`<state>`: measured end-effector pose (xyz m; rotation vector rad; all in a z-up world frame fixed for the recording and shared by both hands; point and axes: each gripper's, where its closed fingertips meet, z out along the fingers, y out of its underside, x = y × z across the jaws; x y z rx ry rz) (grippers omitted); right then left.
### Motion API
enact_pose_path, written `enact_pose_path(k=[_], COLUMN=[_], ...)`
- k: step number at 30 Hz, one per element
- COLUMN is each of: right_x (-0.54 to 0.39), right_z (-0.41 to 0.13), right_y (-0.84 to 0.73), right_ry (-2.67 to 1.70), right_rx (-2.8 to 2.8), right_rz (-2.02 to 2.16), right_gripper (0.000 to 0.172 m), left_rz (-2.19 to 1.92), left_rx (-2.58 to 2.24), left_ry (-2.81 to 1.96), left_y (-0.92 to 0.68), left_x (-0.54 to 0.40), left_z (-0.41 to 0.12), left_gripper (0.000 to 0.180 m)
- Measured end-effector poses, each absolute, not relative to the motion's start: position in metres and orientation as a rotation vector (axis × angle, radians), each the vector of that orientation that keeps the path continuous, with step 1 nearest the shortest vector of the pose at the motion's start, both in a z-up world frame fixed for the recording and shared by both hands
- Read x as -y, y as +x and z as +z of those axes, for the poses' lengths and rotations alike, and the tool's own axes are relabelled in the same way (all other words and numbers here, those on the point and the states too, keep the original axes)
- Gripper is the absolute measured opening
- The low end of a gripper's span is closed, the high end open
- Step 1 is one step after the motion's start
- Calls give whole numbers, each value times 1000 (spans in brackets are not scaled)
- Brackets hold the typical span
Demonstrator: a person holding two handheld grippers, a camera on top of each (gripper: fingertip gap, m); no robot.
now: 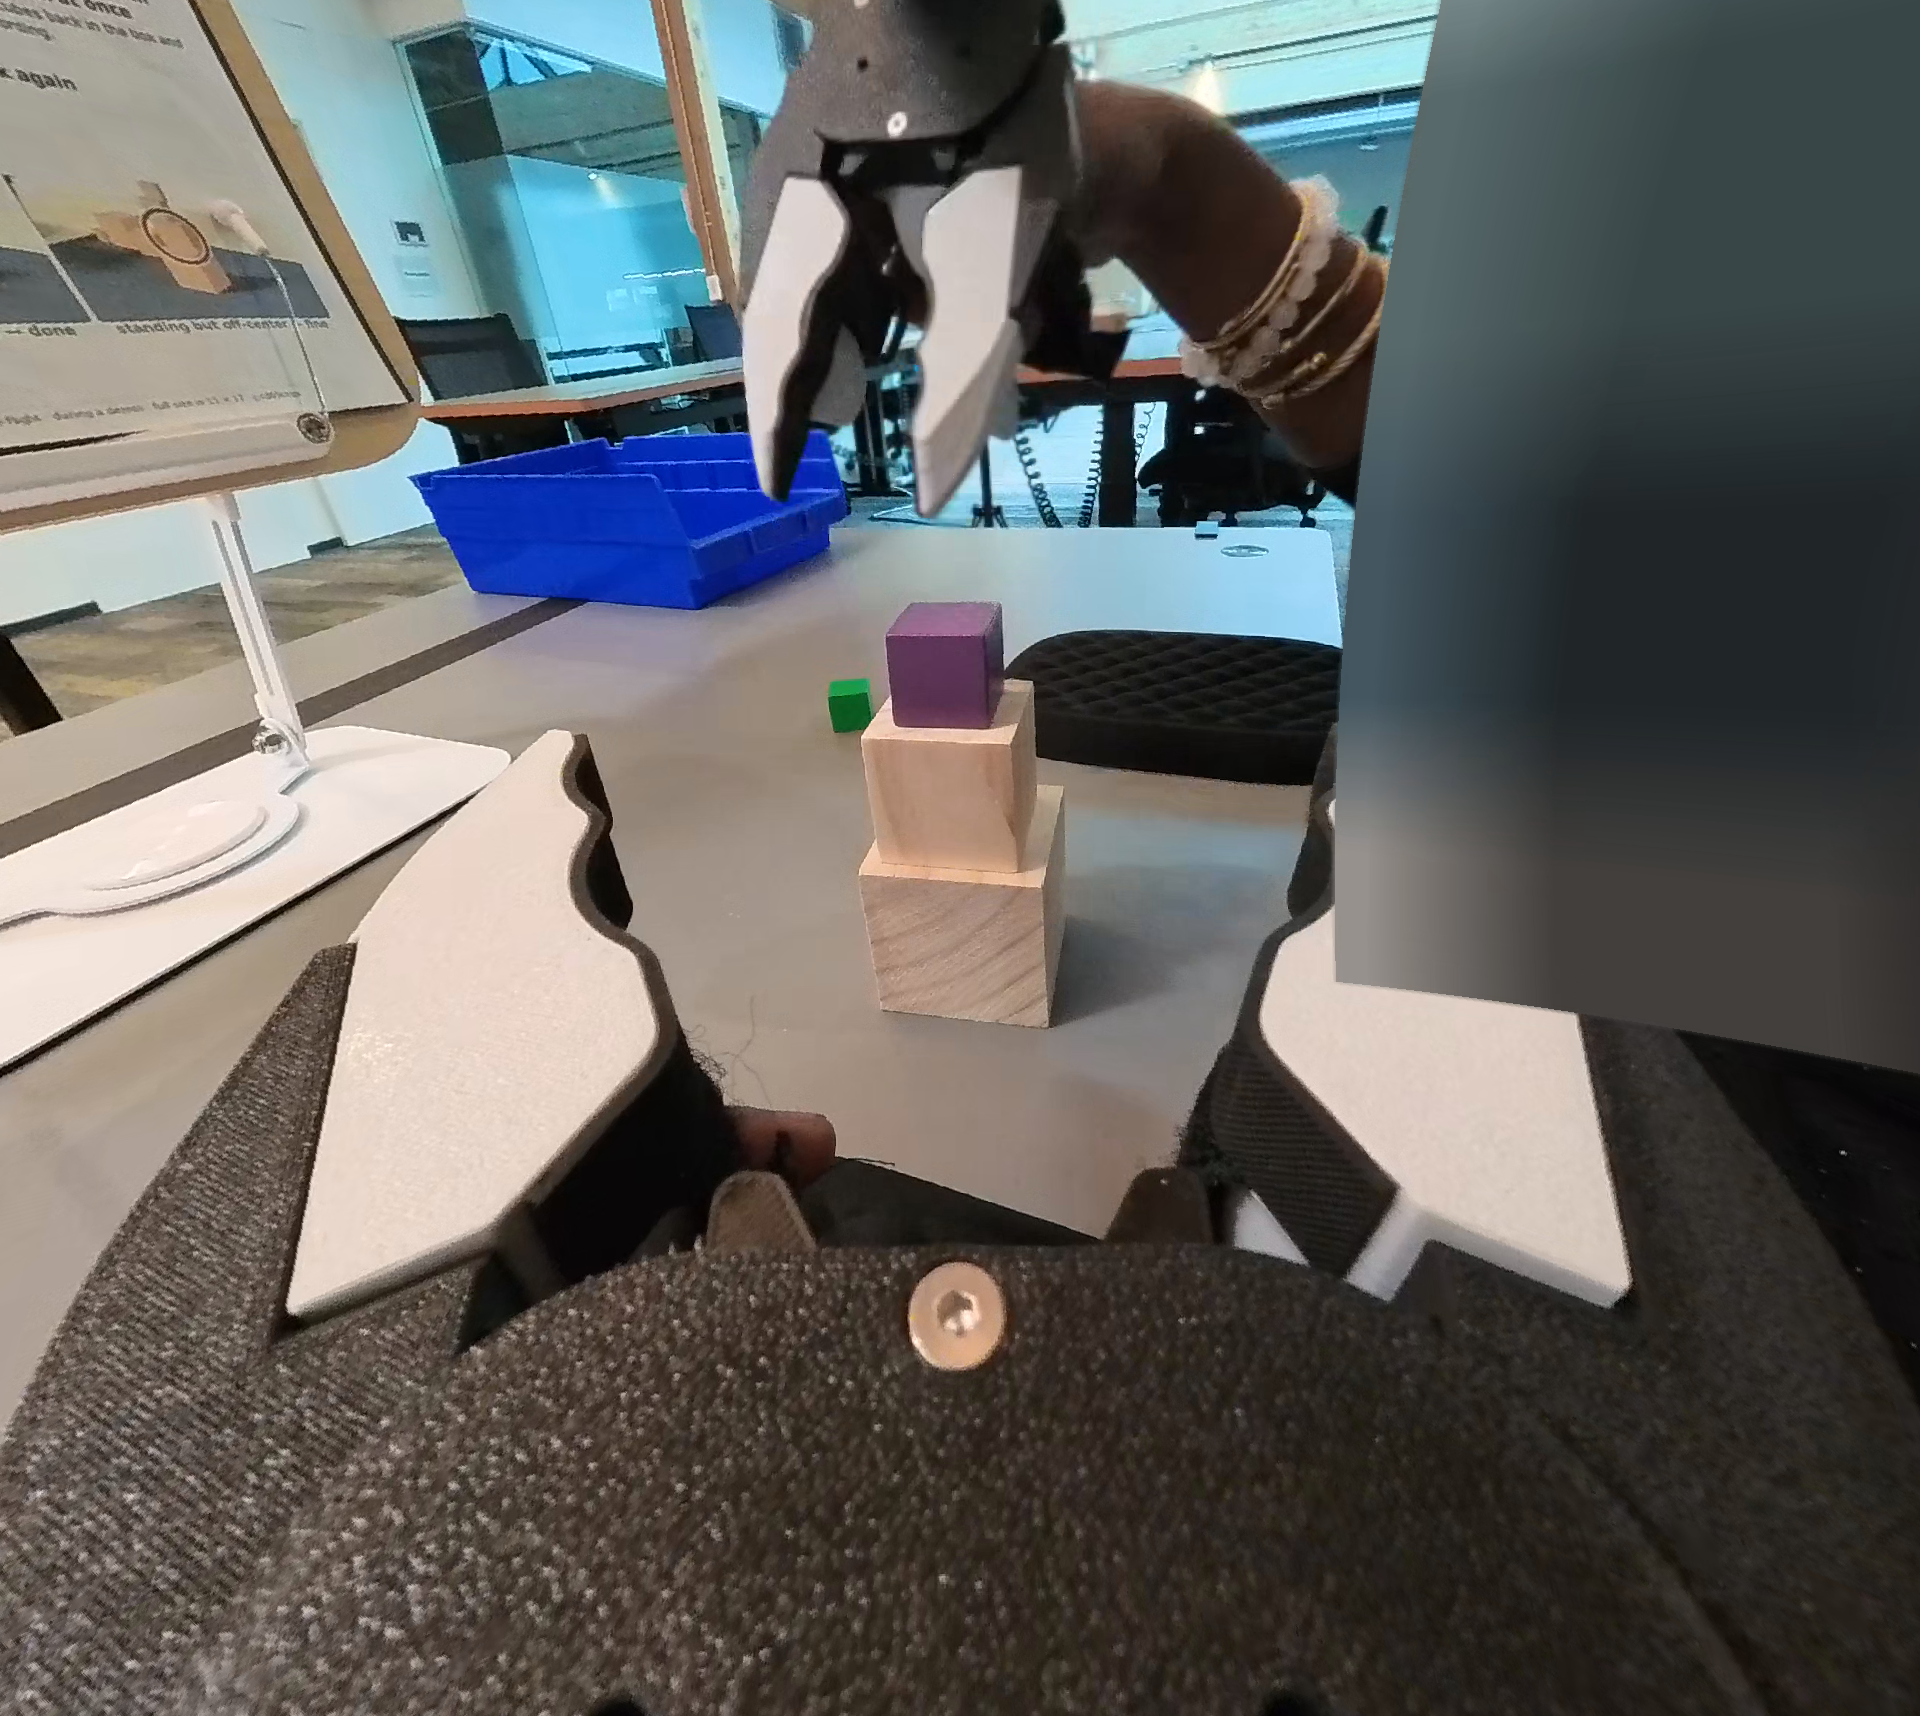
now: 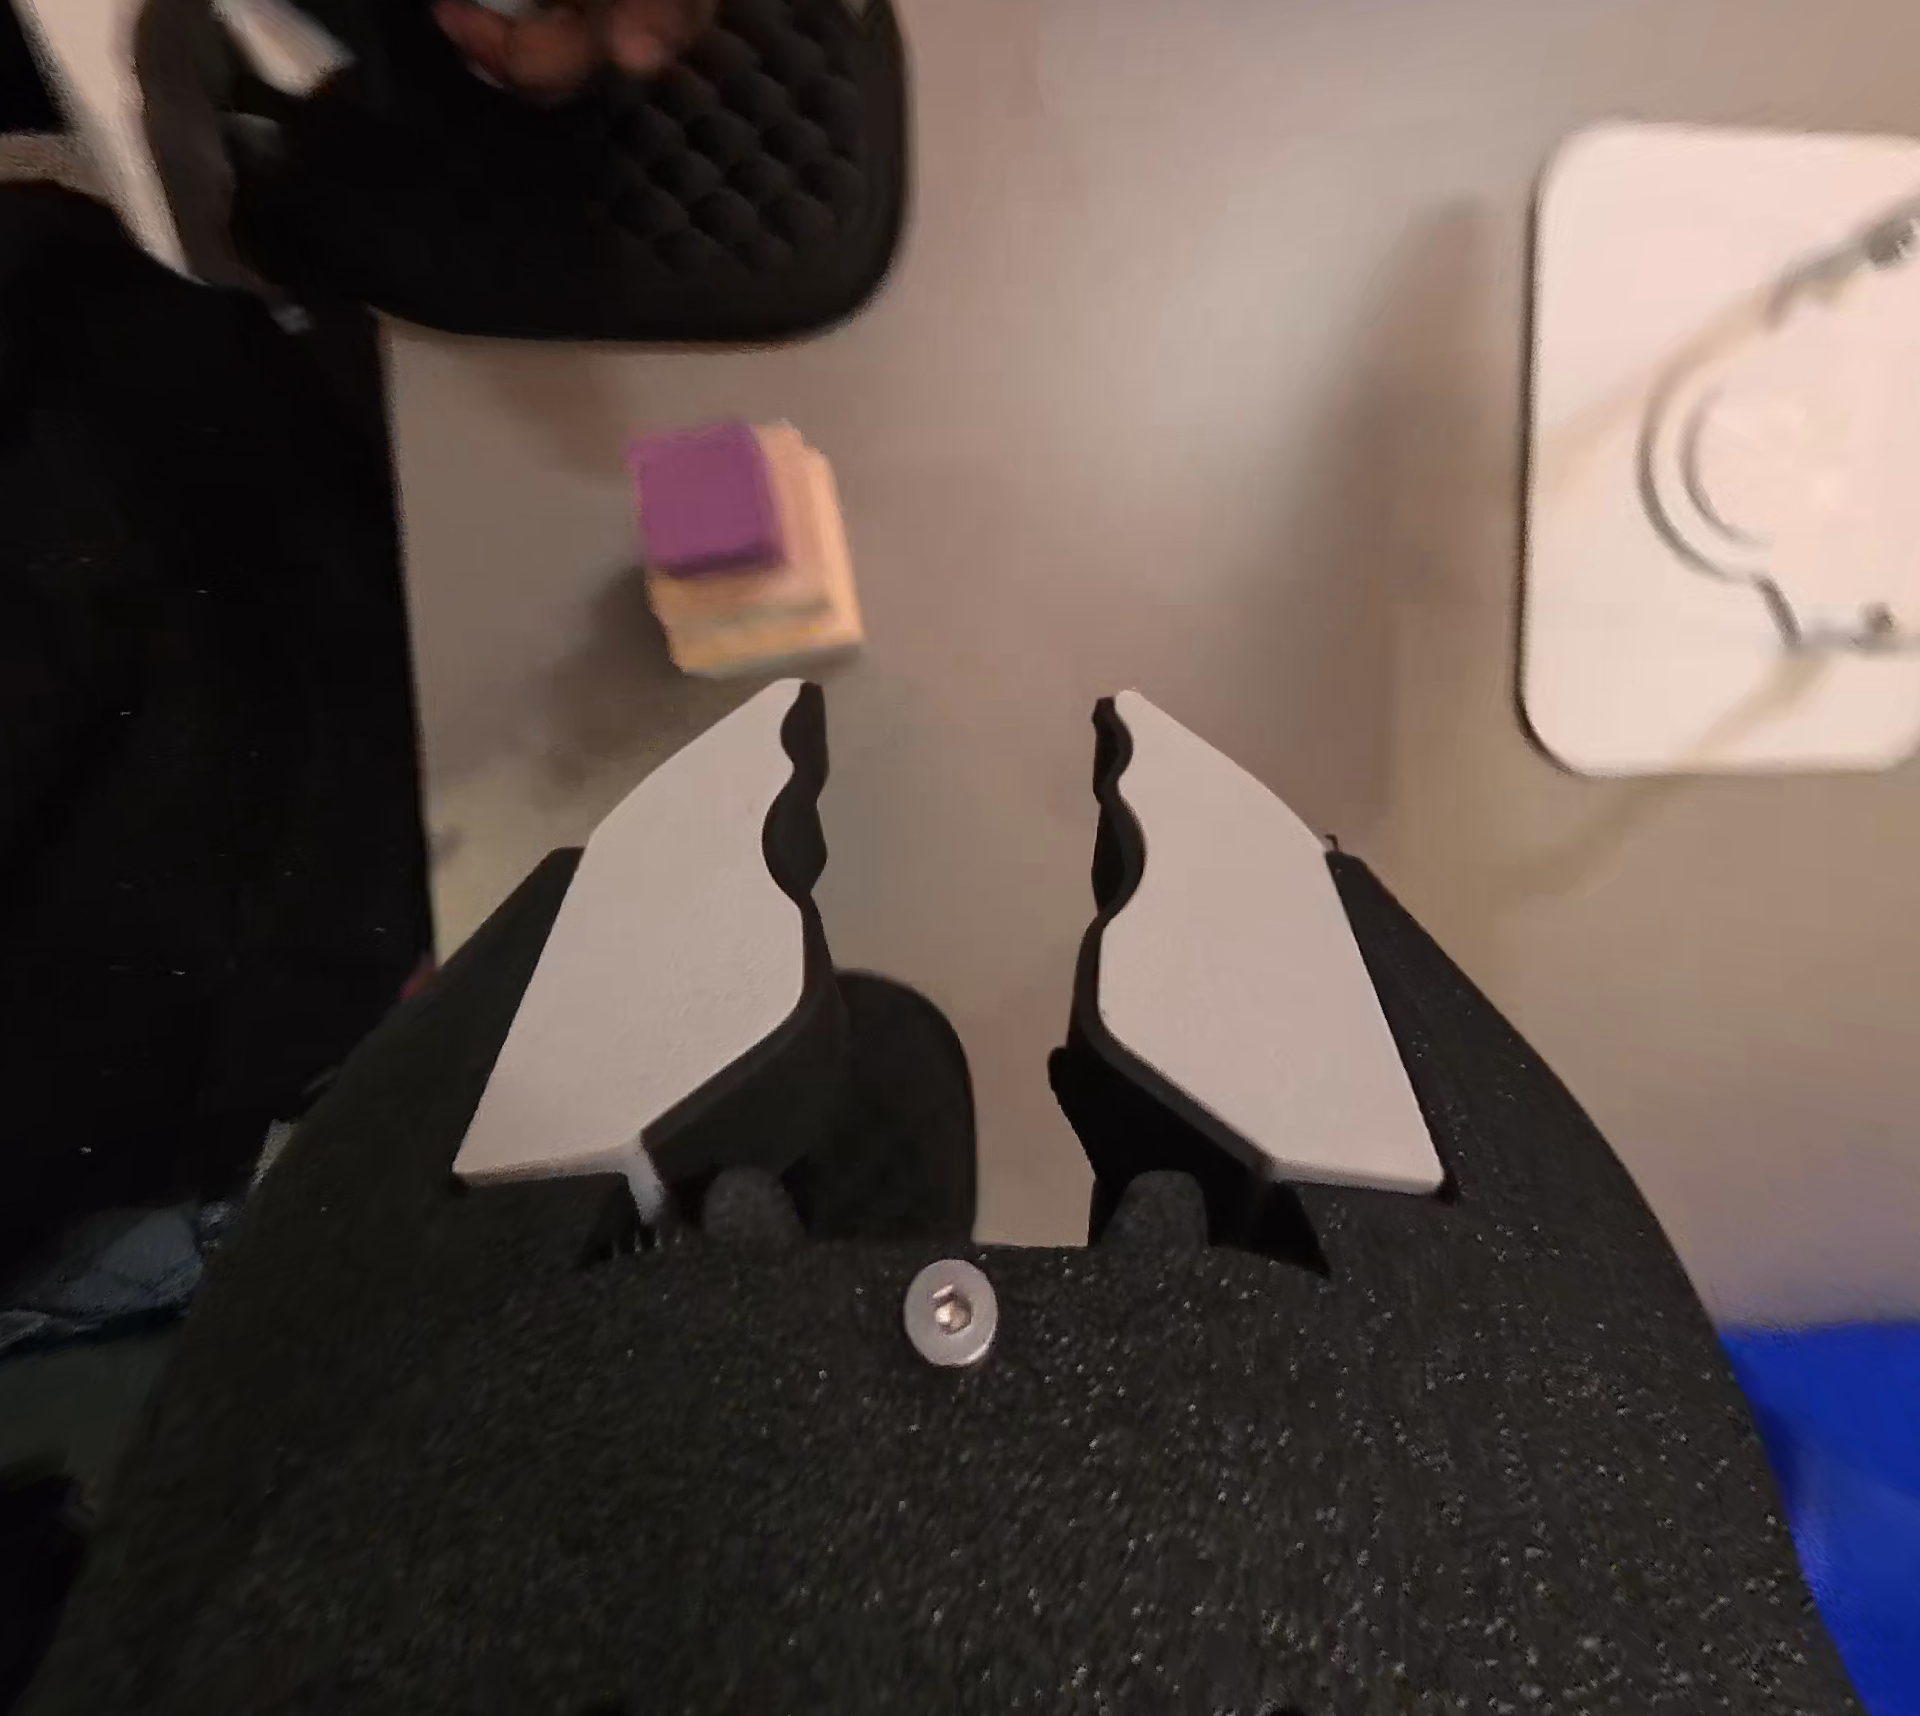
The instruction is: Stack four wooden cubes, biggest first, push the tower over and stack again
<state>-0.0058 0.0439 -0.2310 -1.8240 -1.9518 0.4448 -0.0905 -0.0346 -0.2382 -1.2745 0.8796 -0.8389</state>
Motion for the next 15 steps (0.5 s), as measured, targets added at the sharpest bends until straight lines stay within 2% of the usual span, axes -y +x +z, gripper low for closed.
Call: enact_pose_path(k=[8, 15], right_x=[-112, -120], right_z=[-294, -338], right_y=[94, 99], right_ry=[-2126, -1868], right_rx=[1845, 2112], right_rz=[210, 239], right_gripper=[50, 46], left_rz=[-839, -843], left_rx=[-884, -880], left_ry=[-1278, -1280], left_y=[-90, -91], left_x=[35, 34], left_z=[-239, -239], left_gripper=[126, 125])
